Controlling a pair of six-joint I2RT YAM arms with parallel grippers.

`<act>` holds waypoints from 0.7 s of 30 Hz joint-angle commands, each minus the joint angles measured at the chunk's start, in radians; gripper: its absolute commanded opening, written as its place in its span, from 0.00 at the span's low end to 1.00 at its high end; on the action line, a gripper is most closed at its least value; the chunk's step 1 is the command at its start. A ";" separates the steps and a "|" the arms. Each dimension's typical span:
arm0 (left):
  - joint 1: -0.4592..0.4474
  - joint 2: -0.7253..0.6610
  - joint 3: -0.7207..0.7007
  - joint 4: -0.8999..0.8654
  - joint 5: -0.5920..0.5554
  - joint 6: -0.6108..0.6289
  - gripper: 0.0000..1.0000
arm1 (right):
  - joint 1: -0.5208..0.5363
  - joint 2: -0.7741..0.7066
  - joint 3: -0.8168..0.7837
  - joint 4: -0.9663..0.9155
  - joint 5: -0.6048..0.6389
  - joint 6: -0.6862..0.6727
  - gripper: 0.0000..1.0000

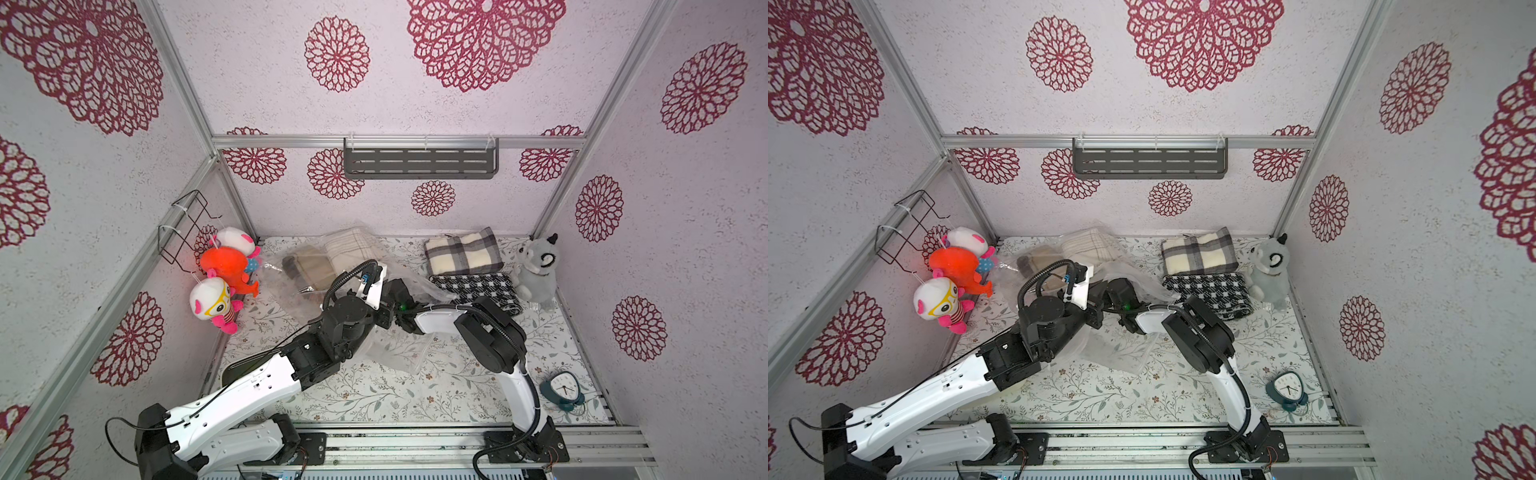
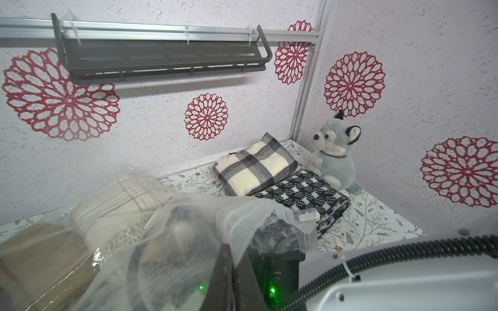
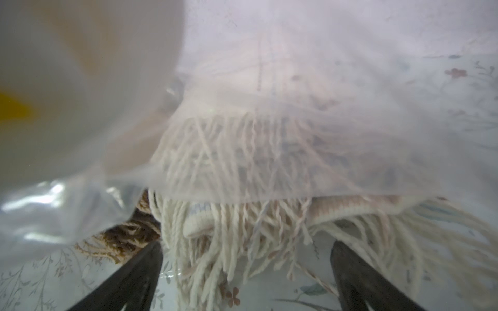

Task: Take the scarf out of the vacuum bag
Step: Take out the scarf from the vacuum bag.

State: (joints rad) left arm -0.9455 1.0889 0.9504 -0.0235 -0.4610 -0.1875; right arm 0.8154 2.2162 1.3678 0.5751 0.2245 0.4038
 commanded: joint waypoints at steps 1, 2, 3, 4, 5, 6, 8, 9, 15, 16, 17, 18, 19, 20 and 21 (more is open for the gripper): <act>-0.024 -0.015 -0.001 0.063 -0.011 0.029 0.00 | 0.014 0.048 0.028 0.006 0.008 0.005 0.99; -0.024 -0.017 -0.001 0.062 -0.011 0.031 0.00 | 0.016 0.055 0.031 0.012 0.011 0.003 0.99; -0.024 -0.019 0.001 0.063 -0.009 0.031 0.00 | 0.017 0.061 0.034 0.021 0.019 -0.001 0.99; -0.024 -0.022 0.000 0.065 -0.004 0.031 0.00 | 0.024 0.063 0.036 0.028 0.042 -0.015 0.99; -0.023 -0.023 0.001 0.065 -0.002 0.030 0.00 | 0.031 0.066 0.039 0.033 0.064 -0.036 0.99; -0.024 -0.022 0.001 0.065 -0.002 0.028 0.00 | 0.040 0.071 0.045 0.040 0.081 -0.057 0.99; -0.024 -0.019 -0.001 0.069 0.002 0.026 0.00 | 0.046 0.090 0.070 0.045 0.105 -0.076 0.99; -0.024 -0.017 0.000 0.070 0.004 0.025 0.00 | 0.047 0.104 0.090 0.046 0.109 -0.075 0.99; -0.024 -0.018 0.003 0.069 0.013 0.013 0.00 | 0.040 0.208 0.257 -0.083 0.114 -0.029 0.98; -0.024 -0.019 0.002 0.067 0.015 0.011 0.00 | 0.037 0.217 0.279 -0.119 0.101 -0.005 0.97; -0.024 -0.022 0.002 0.062 0.015 0.008 0.00 | 0.036 0.227 0.304 -0.156 0.092 0.005 0.96; -0.024 -0.027 -0.001 0.059 0.013 0.004 0.00 | 0.035 0.240 0.332 -0.186 0.092 0.002 0.95; -0.024 -0.031 -0.006 0.059 0.011 0.003 0.00 | 0.036 0.253 0.345 -0.194 0.111 -0.002 0.94; -0.024 -0.034 -0.010 0.058 0.005 0.001 0.00 | 0.034 0.264 0.352 -0.203 0.119 -0.004 0.92; -0.024 -0.035 -0.014 0.059 -0.003 -0.002 0.00 | 0.032 0.270 0.354 -0.218 0.127 0.000 0.91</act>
State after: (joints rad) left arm -0.9493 1.0889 0.9337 -0.0422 -0.5060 -0.1867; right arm 0.8597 2.4409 1.7020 0.5026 0.3462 0.3958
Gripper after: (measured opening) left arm 0.048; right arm 0.916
